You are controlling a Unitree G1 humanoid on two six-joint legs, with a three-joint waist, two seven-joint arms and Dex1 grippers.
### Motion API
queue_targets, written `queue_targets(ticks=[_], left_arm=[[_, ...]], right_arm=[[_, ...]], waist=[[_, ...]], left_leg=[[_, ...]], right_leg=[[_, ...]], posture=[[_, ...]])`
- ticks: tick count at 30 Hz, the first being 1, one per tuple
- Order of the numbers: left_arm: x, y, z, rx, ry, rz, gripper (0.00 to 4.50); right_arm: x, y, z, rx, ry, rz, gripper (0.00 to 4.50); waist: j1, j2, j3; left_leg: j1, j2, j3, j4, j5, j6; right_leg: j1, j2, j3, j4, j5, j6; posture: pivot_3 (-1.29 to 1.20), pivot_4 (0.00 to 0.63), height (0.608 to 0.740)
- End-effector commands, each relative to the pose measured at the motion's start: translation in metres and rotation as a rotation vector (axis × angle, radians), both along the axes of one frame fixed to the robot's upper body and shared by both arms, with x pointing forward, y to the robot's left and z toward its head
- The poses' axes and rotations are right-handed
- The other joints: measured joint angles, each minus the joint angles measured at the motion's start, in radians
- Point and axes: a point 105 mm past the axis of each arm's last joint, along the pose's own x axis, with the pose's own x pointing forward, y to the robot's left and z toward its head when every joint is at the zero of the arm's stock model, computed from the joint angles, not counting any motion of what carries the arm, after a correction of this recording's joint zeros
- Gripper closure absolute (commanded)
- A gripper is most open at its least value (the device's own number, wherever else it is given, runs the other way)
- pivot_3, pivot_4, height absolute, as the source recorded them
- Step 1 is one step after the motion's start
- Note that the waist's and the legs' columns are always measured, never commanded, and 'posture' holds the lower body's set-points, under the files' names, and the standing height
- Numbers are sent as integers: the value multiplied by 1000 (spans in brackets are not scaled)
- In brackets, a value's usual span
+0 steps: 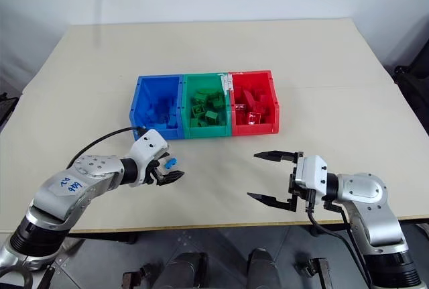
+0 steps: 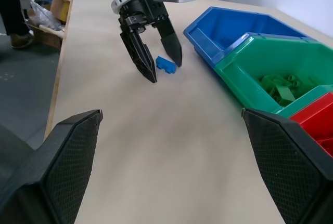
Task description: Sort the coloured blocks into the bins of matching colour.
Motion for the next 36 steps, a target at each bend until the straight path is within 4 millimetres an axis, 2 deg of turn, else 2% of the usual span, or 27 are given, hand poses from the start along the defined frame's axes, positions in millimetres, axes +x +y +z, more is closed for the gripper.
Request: queue_targets(ticks=[1, 8, 9, 12, 15, 17, 18, 22, 27, 31, 34, 36], left_arm=[[-7, 19, -15, 87, 76, 49, 1829], [-6, 33, -21, 103, 85, 70, 3950], [-5, 34, -22, 101, 83, 74, 4018], [-3, 35, -19, 55, 48, 66, 4018], [0, 27, -8, -57, -28, 23, 4018], [2, 19, 18, -305, -106, -27, 4018], [1, 25, 29, -371, -156, -47, 4018], [2, 44, 56, -412, -341, -110, 4018], [36, 47, 97, -476, -493, -74, 4018], [65, 36, 100, -435, -474, -53, 4018], [74, 35, 99, -439, -453, -46, 4018], [80, 36, 97, -446, -435, -21, 3273]], right_arm=[[-3, -2, 10, 2, -51, -14, 0], [0, -1, 10, 7, -59, -25, 0], [0, -1, 10, 9, -60, -27, 0], [2, -1, 12, 16, -68, -34, 0], [5, -2, 16, 43, -79, -53, 0], [9, -1, 25, 102, -90, -85, 0], [11, -1, 31, 152, -100, -113, 0], [15, -4, 45, 244, -116, -188, 0], [23, -14, 56, 278, -134, -261, 0], [25, -14, 59, 280, -143, -276, 0], [25, -13, 61, 278, -153, -279, 0], [25, -13, 63, 283, -166, -287, 0]], waist=[[-5, 0, 0], [-6, 0, 0], [-6, 0, 0], [-6, 1, -1], [-4, 1, -1], [-2, 1, -1], [-2, 0, 0], [-2, -1, 0], [22, -1, 0], [20, -2, 0], [12, -2, 0], [0, -2, 0]], left_leg=[[1, 0, 0, 0, 0, 0], [2, 1, 2, -1, 0, 0], [2, 1, 2, -1, 0, 0], [3, 1, 4, -2, 0, 0], [6, 1, 6, -2, 0, 0], [7, 1, 6, -2, 0, 0], [7, 1, 7, -2, 0, 0], [7, 3, 7, -3, 0, 0], [7, 0, 7, -1, 0, 0], [7, -1, 7, -1, 0, 1], [7, 0, 9, -3, 0, 1], [7, 0, 9, -4, 0, 1]], right_leg=[[0, 0, 0, 0, 0, 0], [0, 1, 3, 0, 0, 0], [0, 1, 3, 0, 0, 0], [0, 1, 4, 0, 0, 0], [1, 1, 6, 1, 0, 0], [1, 1, 7, 1, 0, 0], [1, 1, 7, 1, 0, 0], [0, 0, 7, 0, 0, 0], [2, 0, 7, 0, 1, 1], [2, 0, 7, 0, 1, 2], [1, 0, 7, 2, 1, 2], [0, 0, 8, 2, 1, 2]], posture=[[0, 150, 740], [0, 150, 740], [0, 150, 740], [0, 150, 740], [0, 150, 740], [0, 150, 740], [0, 150, 740], [0, 150, 740], [0, 150, 740], [0, 150, 740], [0, 150, 740], [0, 150, 740]])
